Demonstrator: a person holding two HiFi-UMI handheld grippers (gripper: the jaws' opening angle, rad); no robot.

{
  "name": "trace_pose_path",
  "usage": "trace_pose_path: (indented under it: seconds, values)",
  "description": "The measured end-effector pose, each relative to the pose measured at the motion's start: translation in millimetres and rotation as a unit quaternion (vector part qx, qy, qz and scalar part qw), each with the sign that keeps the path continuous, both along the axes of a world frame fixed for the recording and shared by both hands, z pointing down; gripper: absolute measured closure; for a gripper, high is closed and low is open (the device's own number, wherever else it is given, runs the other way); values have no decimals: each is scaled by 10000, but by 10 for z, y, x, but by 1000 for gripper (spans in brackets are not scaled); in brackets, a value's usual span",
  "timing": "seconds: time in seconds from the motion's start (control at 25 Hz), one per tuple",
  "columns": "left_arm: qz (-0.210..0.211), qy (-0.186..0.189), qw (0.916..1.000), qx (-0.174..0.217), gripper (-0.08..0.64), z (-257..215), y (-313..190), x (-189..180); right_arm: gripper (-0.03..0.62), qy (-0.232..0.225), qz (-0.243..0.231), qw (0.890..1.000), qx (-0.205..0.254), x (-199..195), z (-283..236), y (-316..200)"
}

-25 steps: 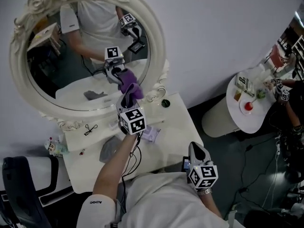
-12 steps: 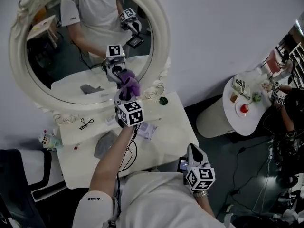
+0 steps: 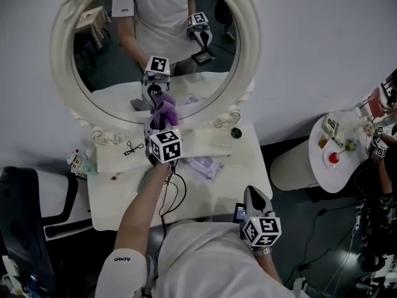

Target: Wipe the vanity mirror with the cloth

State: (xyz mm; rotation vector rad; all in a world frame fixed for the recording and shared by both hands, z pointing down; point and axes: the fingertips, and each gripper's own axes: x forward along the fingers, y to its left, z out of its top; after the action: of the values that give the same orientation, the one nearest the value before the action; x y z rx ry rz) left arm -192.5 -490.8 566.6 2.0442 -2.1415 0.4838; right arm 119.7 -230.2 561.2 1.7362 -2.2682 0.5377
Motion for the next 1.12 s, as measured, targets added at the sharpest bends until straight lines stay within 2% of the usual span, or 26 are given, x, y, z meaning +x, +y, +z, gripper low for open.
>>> trace_pose_path:
  seconds: [0.32,0.64,0.88,1.12]
  values:
    - [-686,-76,9976,-65,503,-19,201,-870,584,-55,-426,9991,5,-380,6,-98]
    - [-991,-59,9951,-32,503,-53,291,-1300,583,-51,-640,9979,3,-617,10,-138]
    - [-1110,40,9938,51,503,-55,346,-1295,584,-36,-575,9983,-16,-498,17,-103]
    - [-846,427,9953,175,503,-84,390,-807,584,21,-463,9989,-24,-221,28,-98]
